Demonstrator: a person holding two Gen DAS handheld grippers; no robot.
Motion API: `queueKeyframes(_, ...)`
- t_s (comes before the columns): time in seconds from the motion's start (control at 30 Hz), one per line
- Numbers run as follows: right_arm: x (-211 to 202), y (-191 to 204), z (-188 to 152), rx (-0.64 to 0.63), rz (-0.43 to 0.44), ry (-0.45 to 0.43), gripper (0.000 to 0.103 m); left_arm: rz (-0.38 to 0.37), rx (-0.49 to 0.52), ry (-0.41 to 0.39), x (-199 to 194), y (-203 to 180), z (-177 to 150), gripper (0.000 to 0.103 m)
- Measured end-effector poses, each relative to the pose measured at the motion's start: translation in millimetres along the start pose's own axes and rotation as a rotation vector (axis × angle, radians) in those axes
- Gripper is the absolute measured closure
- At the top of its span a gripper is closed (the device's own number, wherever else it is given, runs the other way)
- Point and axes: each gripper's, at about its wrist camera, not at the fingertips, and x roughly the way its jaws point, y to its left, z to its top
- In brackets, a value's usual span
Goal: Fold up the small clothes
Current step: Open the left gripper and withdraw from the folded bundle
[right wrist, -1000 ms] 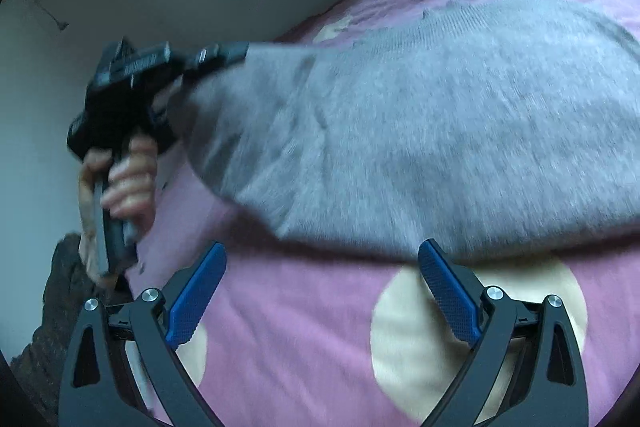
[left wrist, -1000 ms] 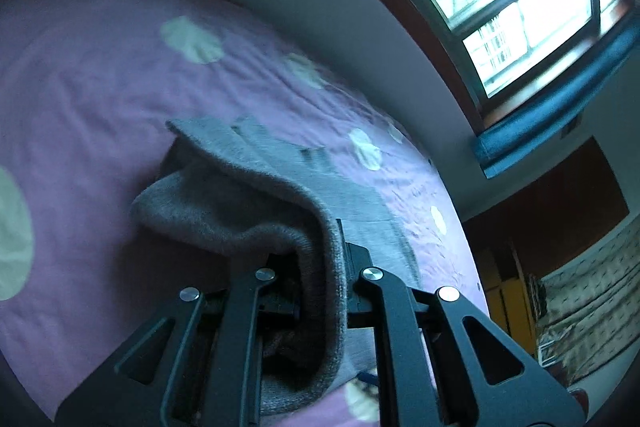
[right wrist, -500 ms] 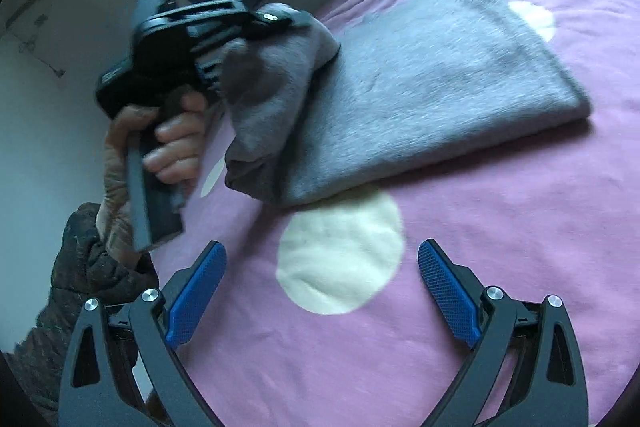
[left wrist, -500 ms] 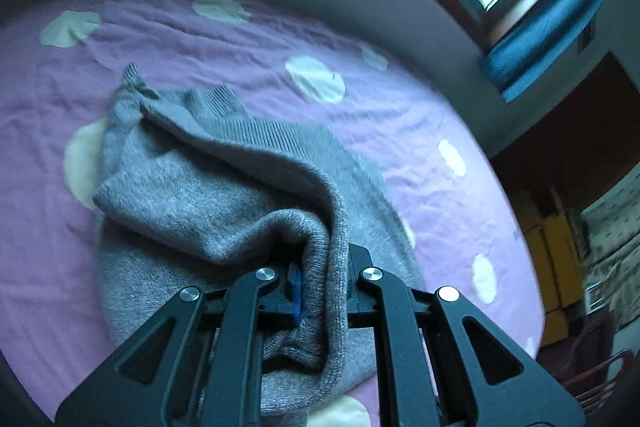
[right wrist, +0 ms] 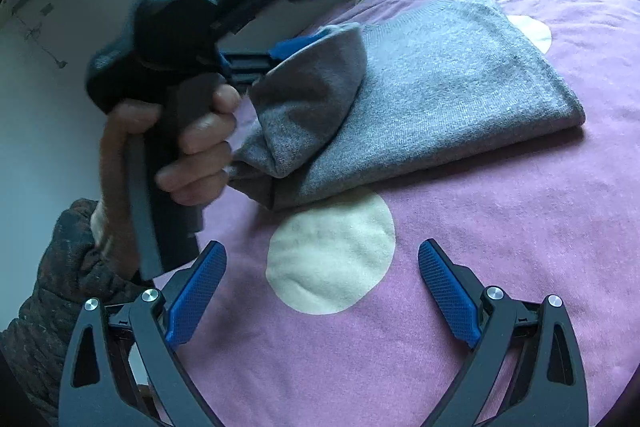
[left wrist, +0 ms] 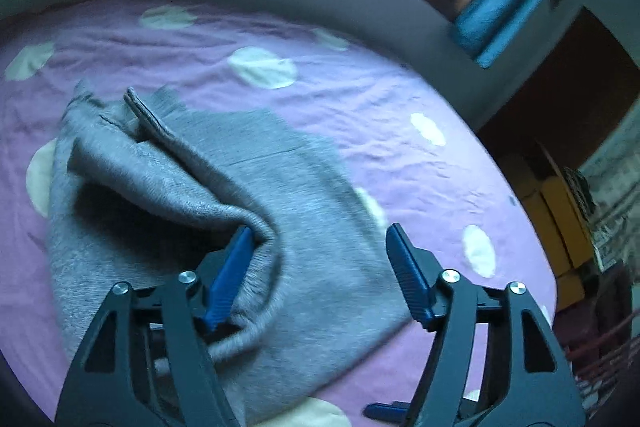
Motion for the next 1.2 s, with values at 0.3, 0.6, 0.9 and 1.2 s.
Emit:
queueKeyframes(0.3,-2,2,0,0.002,0.005,-0.003,0.007,-0.038,-0.006,-0.034,-26,-3,-3,0.025)
queueKeyframes(0.6,-7,-3,4,0.026,0.041,0.012,0.007,0.057,-0.061,-0.121,-87,48,-54,0.019)
queueKeyframes(0.9,-40,-29,43,0.201,0.165,-0.039,0.007,0.165,0.130,-0.151,-119,48,-130,0.012)
queueKeyframes(1.2,13,-49,102,0.317,0.233,0.088,0.007,0.184,0.038,-0.083,-85,65,-127,0.012)
